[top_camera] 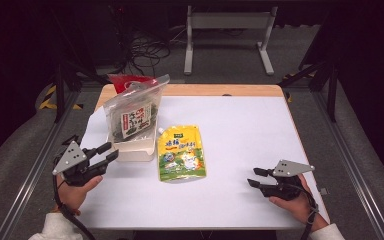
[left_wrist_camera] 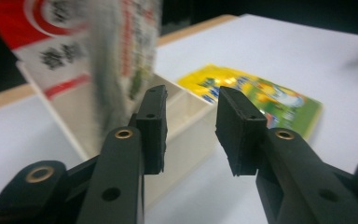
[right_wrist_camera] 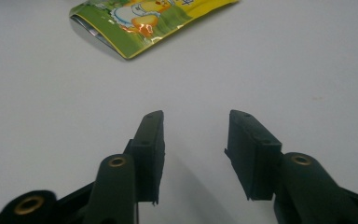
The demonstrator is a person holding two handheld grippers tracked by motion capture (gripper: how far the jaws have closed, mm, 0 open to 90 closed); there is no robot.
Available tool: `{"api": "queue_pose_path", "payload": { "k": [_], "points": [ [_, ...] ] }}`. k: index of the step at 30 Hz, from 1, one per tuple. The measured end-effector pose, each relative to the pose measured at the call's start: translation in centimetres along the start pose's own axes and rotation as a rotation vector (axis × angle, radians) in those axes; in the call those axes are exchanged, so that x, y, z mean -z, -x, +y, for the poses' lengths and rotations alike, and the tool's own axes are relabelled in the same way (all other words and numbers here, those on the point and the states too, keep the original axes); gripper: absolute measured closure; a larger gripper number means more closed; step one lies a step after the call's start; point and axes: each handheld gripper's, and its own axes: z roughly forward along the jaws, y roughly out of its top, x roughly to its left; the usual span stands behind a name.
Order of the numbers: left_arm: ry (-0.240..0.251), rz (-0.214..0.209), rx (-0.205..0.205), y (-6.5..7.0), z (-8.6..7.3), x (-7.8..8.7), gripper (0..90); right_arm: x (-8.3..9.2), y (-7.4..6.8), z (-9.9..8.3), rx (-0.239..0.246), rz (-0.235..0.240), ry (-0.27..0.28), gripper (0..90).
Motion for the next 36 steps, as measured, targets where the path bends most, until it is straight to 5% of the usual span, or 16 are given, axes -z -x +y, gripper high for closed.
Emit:
{"api": "queue_pose_path", "payload": {
  "k": [5, 7, 15, 24, 32, 36],
  "points": [
    [-0.052, -0.073, -0.015, 2.3, -0.5, -1.2, 67.9, -0.9, -0.7, 0.9, 0.024, 0.014, 0.002, 58.3],
    [-0.075, -0.133, 0.009, 3.5, -1.0, -2.2, 68.5, -1.6, -1.1, 1.4, 0.034, 0.024, 0.004, 55.5],
    [-0.205, -0.17, 0.001, 6.2, -2.0, -5.4, 60.3, -4.4, -2.7, 2.9, 0.082, 0.055, -0.015, 46.1],
    [-0.258, -0.159, 0.026, 6.4, -2.6, -6.7, 41.6, -7.8, -4.3, 4.4, 0.138, 0.068, -0.041, 38.3],
    [-0.26, -0.158, 0.042, 6.2, -2.8, -6.7, 35.5, -10.0, -6.0, 5.4, 0.182, 0.116, -0.05, 37.9],
    [-0.272, -0.151, 0.044, 6.2, -2.9, -6.8, 32.3, -11.0, -6.8, 5.9, 0.218, 0.103, -0.055, 37.1]
  ]
}}
